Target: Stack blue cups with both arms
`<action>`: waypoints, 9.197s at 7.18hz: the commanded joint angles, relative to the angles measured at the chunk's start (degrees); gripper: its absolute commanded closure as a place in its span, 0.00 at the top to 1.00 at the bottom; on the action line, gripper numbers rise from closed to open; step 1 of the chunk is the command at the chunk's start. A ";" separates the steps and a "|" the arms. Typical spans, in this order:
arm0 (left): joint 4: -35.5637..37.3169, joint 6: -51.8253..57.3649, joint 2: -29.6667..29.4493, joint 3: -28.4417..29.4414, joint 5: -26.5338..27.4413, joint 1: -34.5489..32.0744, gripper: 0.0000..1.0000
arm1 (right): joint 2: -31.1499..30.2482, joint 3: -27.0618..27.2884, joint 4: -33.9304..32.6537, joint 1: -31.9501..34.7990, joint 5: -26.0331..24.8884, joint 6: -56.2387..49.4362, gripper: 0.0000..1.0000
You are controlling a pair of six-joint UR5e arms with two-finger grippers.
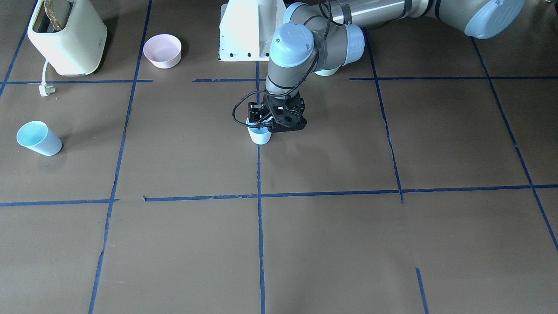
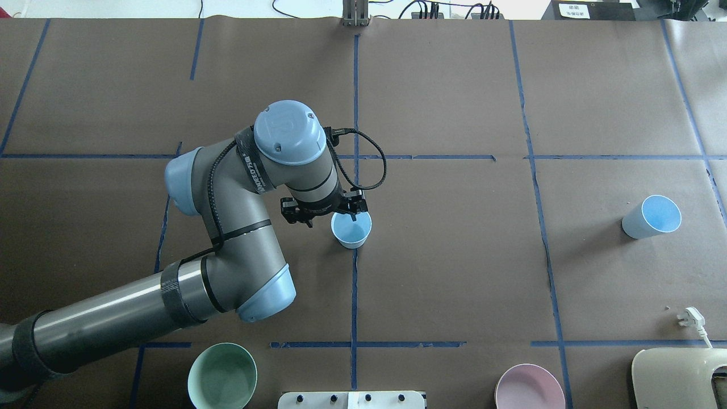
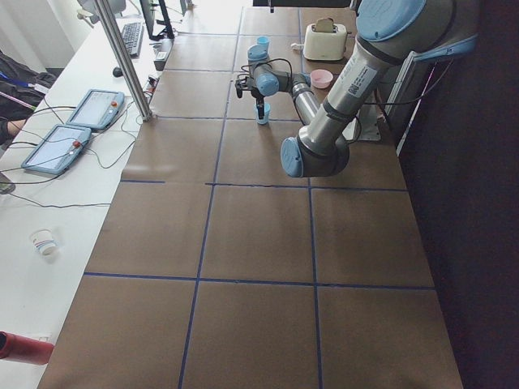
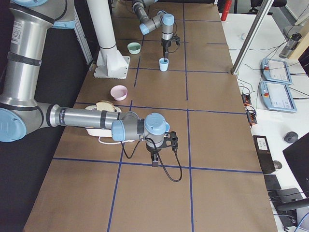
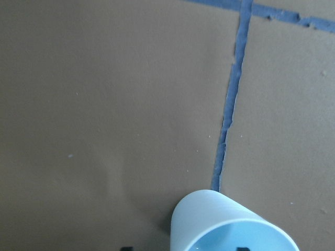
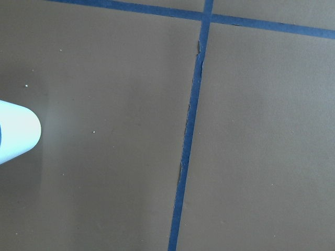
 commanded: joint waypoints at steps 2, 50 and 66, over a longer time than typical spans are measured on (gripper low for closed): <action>10.01 17.81 14.40 -19.99 -4.77 -7.79 1.00 | 0.53 0.09 0.07 -0.25 -0.08 -0.30 1.00; 6.68 90.04 54.29 -9.07 -22.71 -63.89 1.00 | 50.40 2.64 -15.22 -43.82 -17.37 71.85 1.00; 3.61 83.54 54.81 -9.06 -21.13 -58.35 1.00 | -0.52 7.56 -15.22 3.27 -1.31 -12.43 1.00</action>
